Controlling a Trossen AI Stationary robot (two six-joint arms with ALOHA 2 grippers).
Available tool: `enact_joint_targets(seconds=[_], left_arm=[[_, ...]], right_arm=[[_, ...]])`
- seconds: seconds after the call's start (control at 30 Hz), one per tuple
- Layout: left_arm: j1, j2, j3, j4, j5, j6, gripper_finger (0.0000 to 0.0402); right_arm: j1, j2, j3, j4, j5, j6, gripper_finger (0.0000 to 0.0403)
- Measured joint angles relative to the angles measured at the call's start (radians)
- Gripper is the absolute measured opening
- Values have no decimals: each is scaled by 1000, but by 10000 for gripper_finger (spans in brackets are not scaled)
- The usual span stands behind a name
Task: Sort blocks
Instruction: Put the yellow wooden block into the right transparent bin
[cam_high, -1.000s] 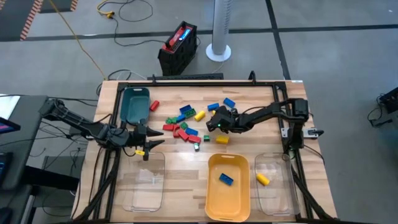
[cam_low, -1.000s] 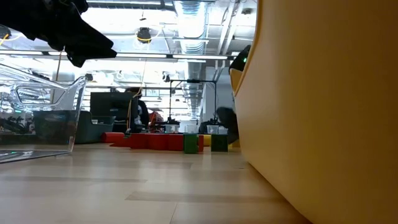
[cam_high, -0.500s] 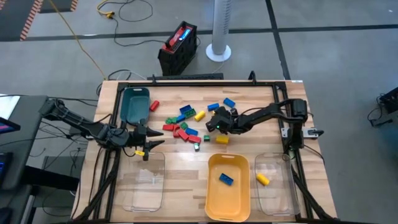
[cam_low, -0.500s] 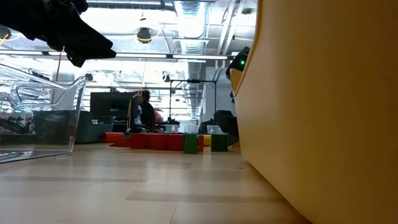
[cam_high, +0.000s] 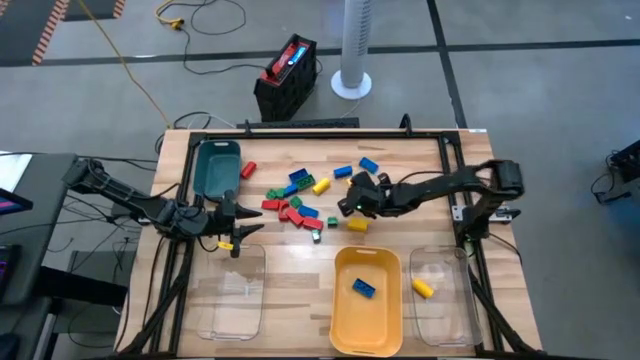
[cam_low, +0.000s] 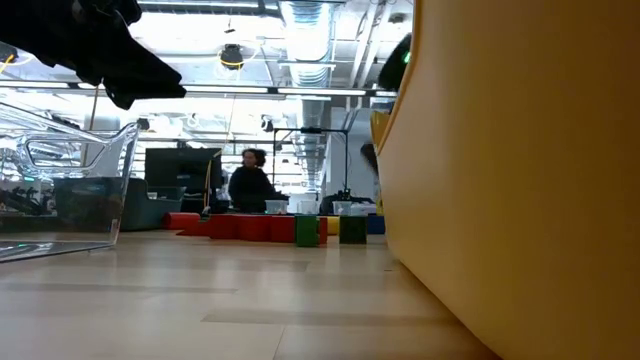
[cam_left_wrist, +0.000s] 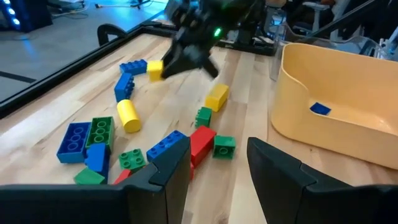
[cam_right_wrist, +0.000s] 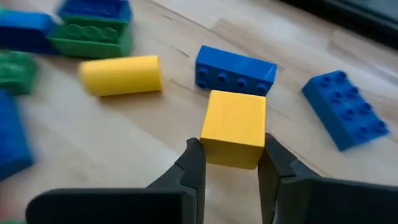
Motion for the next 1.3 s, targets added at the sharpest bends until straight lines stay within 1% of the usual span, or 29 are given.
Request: enact_joint_targets(seconds=[0.17, 0.23, 0.3, 0.43, 0.5, 0.53, 0.6, 0.73, 0.9, 1.07, 1.17, 1.3], left_arm=[[0, 0, 0, 1, 0, 0, 155], [0, 0, 0, 2, 0, -1, 155], [0, 0, 0, 2, 0, -2, 155], [0, 0, 0, 2, 0, -3, 155], [0, 0, 0, 2, 0, -4, 155], [0, 0, 0, 2, 0, -7, 155], [0, 0, 0, 3, 0, -9, 155], [0, 0, 0, 9, 0, -13, 155], [0, 0, 0, 21, -1, -15, 155], [-1, 0, 0, 20, 0, -22, 155], [-1, 0, 0, 19, 0, -22, 155], [-2, 0, 0, 12, 0, -28, 155]], right_arm=[[86, -234, 0, -156, -4, 8, 88], [133, -334, 0, -184, -17, -28, 89], [195, -421, 0, -191, -81, -104, 90], [352, -551, 1, -237, -255, -252, 91], [449, -596, 1, -305, -292, -266, 91], [501, -616, 1, -346, -295, -246, 91], [598, -651, 1, -427, -299, -144, 91], [769, -697, 1, -580, -301, 193, 91], [928, -684, 1, -716, -308, 518, 91], [1048, -669, 1, -829, -343, 804, 91], [1098, -661, 1, -901, -366, 962, 90], [1121, -632, 1, -991, -472, 1149, 90]])
